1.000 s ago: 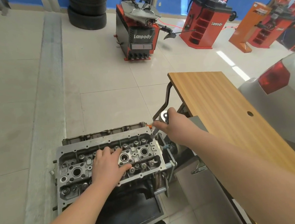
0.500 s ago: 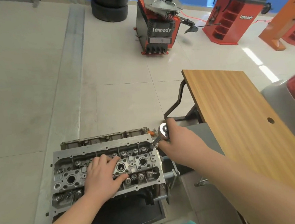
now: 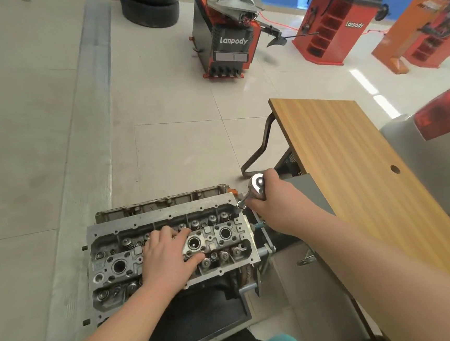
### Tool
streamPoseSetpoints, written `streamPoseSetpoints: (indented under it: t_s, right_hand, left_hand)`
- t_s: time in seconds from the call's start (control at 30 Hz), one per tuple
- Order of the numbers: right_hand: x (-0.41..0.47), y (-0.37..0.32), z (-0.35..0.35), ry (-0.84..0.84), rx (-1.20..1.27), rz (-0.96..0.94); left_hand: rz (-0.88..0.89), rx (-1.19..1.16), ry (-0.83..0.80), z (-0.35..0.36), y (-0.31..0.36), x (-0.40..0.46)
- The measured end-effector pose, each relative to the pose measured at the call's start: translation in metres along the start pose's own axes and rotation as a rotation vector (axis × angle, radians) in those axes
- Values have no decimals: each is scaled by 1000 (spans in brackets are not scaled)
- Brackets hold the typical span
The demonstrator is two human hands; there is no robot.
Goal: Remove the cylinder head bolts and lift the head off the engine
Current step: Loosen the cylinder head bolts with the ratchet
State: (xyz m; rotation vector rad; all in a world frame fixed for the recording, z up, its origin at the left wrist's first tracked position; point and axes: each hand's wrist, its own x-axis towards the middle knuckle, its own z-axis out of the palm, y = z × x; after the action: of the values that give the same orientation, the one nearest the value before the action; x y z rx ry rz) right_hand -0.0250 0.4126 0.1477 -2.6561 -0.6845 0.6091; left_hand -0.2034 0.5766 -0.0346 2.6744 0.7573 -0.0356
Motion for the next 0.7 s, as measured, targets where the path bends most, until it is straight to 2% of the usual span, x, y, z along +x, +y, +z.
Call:
streamPoseSetpoints:
  t_s: [0.7]
  right_hand:
    - [-9, -12, 5, 23, -36, 71]
  left_hand:
    - [58, -1, 5, 8, -4, -14]
